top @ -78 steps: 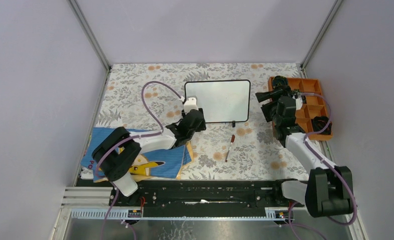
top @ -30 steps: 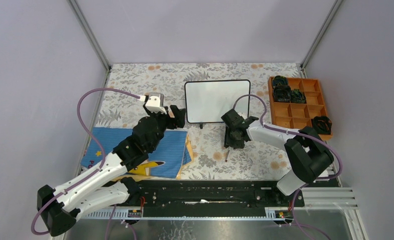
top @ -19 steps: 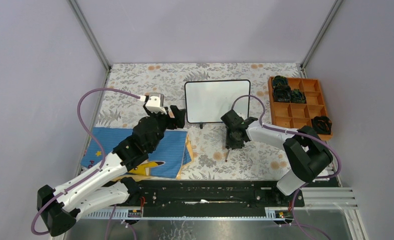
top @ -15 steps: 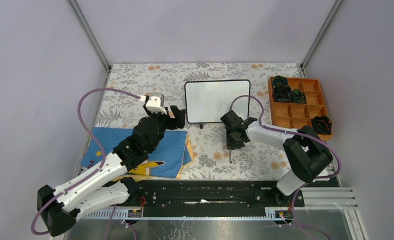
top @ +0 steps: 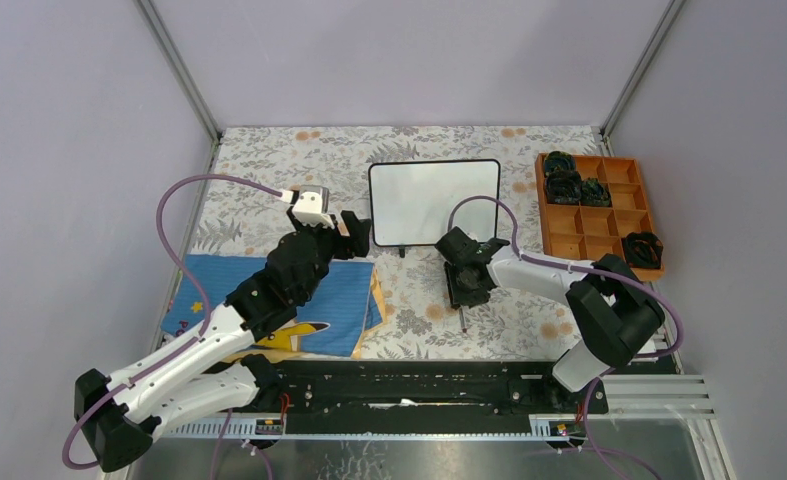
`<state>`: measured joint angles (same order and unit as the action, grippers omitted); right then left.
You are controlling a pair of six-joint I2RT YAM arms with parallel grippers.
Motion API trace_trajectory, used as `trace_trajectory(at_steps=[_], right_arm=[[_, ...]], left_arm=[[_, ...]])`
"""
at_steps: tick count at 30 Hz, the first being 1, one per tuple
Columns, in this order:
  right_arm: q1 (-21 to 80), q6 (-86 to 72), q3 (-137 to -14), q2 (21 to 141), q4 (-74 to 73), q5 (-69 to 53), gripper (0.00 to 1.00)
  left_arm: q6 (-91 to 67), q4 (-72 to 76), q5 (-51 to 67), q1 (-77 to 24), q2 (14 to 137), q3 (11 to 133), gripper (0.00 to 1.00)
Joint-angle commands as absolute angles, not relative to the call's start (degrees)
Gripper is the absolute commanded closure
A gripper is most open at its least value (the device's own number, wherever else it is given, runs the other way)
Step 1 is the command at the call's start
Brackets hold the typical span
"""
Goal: Write a sentence on the whiteboard
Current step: Open the whiteboard marker at the center of the board.
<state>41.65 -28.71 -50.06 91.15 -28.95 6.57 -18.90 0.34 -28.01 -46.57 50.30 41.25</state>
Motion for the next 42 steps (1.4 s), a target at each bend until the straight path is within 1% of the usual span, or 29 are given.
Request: trace_trajectory(at_steps=[1, 8, 18, 32, 35, 39, 42], right_arm=[[42.0, -28.9, -49.6, 89.0, -31.1, 6.7, 0.55], [42.0, -29.5, -48.1, 88.4, -31.8, 7.1, 0.52], [42.1, -29.3, -45.8, 90.5, -30.6, 7.3, 0.58], [42.0, -29.2, -44.9, 90.5, -29.1, 5.8, 0.81], [42.0, -29.2, -44.8, 90.1, -28.6, 5.4, 0.99], [42.0, -29.2, -44.1, 86.3, -25.8, 4.0, 1.0], [42.0, -28.6, -43.3, 80.8, -22.5, 3.3, 1.0]], left_arm=[[-18.4, 1.1, -28.1, -46.9, 50.4, 42.9, 0.17], [-18.5, 1.0, -27.6, -46.9, 50.1, 43.1, 0.17], [-18.6, 0.7, -27.5, -46.9, 50.5, 43.2, 0.17], [-18.6, 0.7, -27.7, -46.9, 50.6, 43.1, 0.17], [-18.5, 0.7, -27.7, -46.9, 50.6, 43.1, 0.17], [-18.1, 1.6, -27.5, -46.9, 50.1, 42.5, 0.17], [-17.6, 3.1, -26.5, -47.0, 49.1, 41.6, 0.16]])
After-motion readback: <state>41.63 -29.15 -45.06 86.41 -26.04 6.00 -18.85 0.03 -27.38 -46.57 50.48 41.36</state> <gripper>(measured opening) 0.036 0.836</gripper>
